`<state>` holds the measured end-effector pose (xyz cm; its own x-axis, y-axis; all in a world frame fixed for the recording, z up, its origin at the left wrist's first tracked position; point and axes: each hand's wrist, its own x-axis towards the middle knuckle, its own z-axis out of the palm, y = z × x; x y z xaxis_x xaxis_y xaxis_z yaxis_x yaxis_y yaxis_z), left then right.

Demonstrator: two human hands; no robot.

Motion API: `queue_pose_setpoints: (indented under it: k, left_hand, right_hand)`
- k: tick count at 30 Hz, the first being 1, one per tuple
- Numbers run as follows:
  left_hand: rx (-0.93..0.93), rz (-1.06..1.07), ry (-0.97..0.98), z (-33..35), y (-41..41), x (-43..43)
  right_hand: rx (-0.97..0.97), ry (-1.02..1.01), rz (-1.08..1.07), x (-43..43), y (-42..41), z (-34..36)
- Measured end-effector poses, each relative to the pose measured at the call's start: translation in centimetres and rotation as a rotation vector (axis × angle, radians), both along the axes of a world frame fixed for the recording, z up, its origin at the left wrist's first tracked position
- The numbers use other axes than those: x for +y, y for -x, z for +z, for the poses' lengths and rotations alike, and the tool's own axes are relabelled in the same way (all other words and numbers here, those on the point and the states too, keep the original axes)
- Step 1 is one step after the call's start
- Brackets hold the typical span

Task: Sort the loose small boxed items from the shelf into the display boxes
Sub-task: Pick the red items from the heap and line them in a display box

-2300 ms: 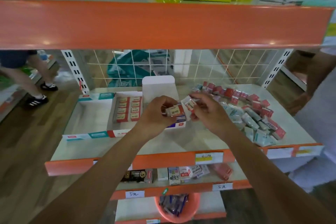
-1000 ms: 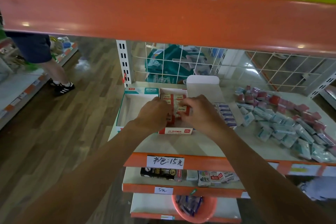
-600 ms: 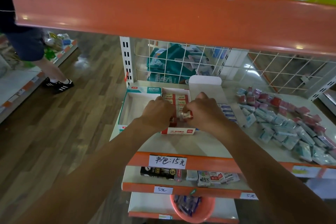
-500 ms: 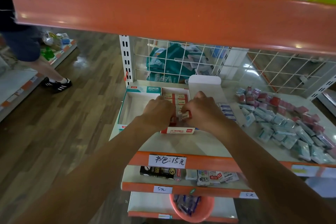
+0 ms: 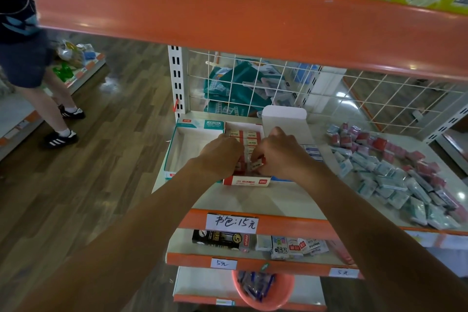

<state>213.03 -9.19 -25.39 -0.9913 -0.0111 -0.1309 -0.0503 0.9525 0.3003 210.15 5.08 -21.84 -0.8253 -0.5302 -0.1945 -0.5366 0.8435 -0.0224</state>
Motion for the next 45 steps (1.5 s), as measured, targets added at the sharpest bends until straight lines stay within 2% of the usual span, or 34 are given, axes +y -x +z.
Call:
queue_pose_setpoints:
  k: [17,25,30,35,40,45]
  left_hand:
    - [0.048,-0.029,-0.034,-0.7,0.1,-0.6]
    - [0.035,-0.027,0.020,-0.9,0.5,-0.4]
    - [0.036,-0.089,0.078,-0.1,0.5,-0.6]
    - [0.187,-0.114,0.109,1.6,0.9,0.4]
    - [0.326,-0.105,0.121,2.6,2.0,4.4]
    - [0.360,-0.185,0.131,3.5,3.5,10.2]
  right_hand:
    - [-0.014,0.031,0.063,0.0,1.2,-1.3]
    - [0.054,0.011,0.023,-0.5,1.3,-2.0]
    - [0.050,0.085,0.046,0.3,1.3,-2.0]
    - [0.154,0.155,0.075,2.2,1.6,-1.3]
    - [0.244,0.159,-0.003,6.8,2.3,-0.5]
    - [0.288,0.154,-0.119,13.1,2.9,0.2]
